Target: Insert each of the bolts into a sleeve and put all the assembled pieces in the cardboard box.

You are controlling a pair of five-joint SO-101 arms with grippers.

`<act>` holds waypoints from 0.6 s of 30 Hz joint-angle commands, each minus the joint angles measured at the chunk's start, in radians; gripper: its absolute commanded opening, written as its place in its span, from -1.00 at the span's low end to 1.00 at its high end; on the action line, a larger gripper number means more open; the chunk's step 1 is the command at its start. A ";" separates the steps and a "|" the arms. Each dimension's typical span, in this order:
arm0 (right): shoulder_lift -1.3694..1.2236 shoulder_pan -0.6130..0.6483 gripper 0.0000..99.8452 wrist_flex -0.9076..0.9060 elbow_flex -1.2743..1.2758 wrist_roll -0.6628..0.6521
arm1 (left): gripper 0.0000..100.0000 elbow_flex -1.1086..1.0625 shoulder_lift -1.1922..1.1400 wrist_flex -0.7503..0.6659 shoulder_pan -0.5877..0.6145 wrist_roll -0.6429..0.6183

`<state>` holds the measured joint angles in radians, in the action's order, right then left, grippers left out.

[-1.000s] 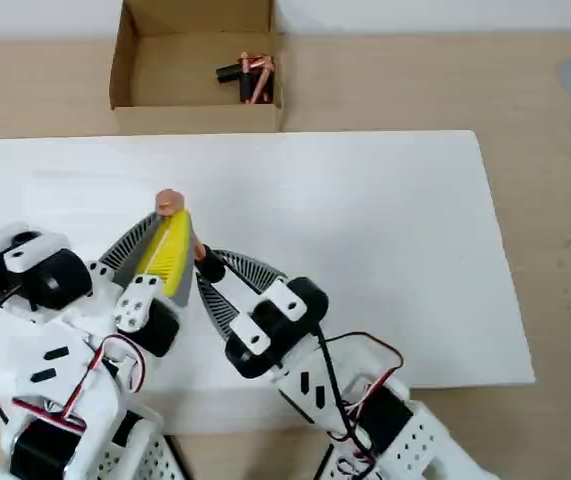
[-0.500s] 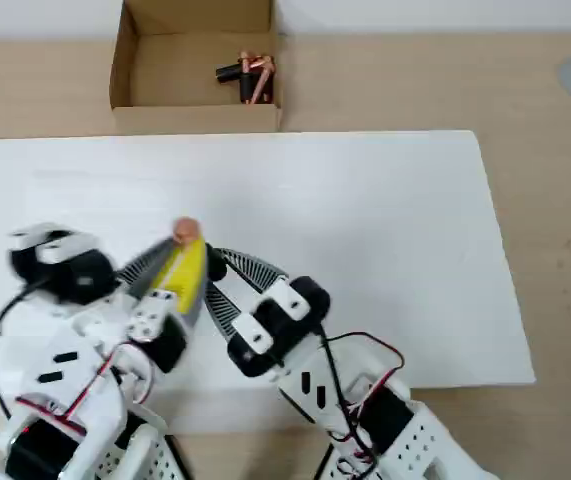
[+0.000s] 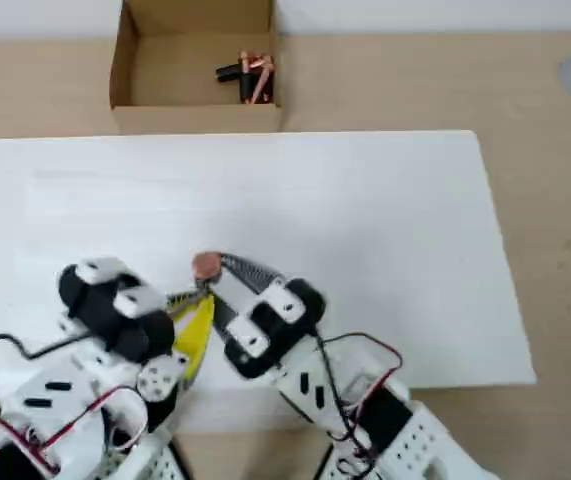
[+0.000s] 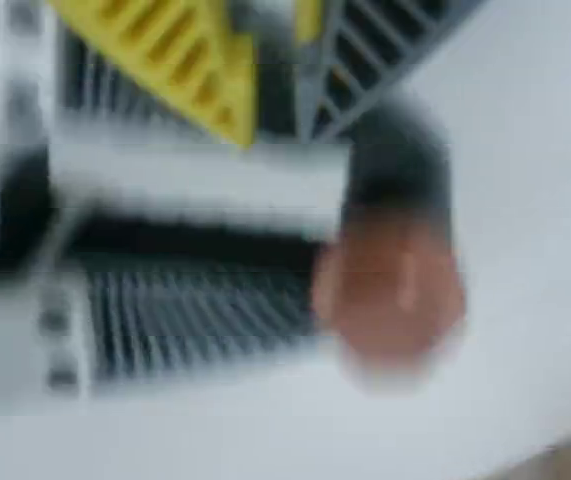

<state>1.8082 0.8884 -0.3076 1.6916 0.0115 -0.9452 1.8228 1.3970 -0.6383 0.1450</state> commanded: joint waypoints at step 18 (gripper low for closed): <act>0.022 -0.236 -0.98 0.005 -0.222 -0.055 | -0.79 0.213 0.004 0.055 0.643 0.135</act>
<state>1.8082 0.7119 -0.3107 1.5858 -0.0345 -0.7610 1.8243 1.4599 -0.1089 0.2785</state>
